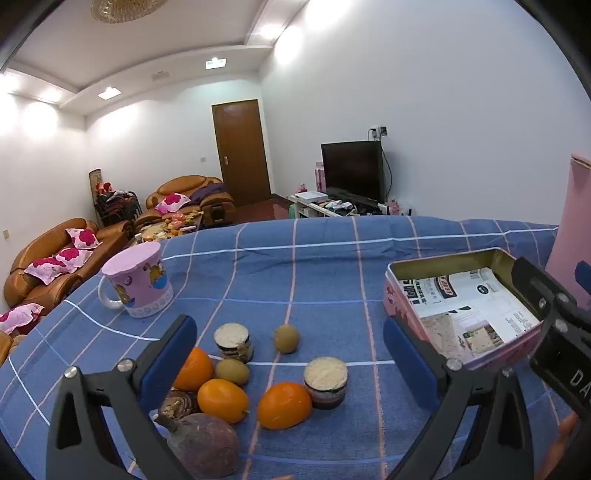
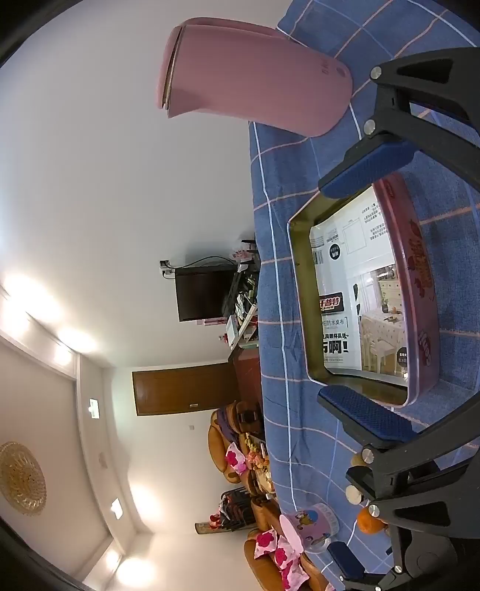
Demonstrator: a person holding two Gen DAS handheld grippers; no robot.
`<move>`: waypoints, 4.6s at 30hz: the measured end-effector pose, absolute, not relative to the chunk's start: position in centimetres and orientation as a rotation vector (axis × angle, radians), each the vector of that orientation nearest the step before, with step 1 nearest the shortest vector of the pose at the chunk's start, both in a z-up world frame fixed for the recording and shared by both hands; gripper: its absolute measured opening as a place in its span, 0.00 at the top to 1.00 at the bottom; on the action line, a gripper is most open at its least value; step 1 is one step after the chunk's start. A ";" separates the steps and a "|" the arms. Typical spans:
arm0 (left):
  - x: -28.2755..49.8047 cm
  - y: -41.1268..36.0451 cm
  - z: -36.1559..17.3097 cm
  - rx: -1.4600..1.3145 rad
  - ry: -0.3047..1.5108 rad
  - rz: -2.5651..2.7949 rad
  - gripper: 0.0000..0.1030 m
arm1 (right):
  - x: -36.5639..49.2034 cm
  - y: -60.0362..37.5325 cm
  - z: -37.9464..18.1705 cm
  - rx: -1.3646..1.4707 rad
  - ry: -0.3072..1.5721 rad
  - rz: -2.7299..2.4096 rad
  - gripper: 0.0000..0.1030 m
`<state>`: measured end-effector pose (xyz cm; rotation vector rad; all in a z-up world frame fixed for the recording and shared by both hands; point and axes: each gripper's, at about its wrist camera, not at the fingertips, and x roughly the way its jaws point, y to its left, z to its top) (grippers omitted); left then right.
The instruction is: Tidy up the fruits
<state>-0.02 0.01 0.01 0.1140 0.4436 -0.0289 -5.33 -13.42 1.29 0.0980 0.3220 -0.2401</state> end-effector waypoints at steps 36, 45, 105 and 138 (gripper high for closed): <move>-0.5 -0.5 0.2 0.114 0.431 -0.063 0.00 | -4.8 -14.1 0.9 0.129 0.356 -0.244 0.01; -0.4 -0.5 0.2 0.115 0.433 -0.065 0.00 | -4.9 -14.3 1.0 0.129 0.354 -0.242 0.01; -4.6 5.1 -0.5 0.111 0.500 -0.009 0.00 | -5.6 -10.7 0.5 0.093 0.427 -0.045 0.01; -5.1 15.6 -4.2 0.052 0.820 -0.088 0.20 | 0.4 4.5 -5.3 0.199 0.920 0.565 0.49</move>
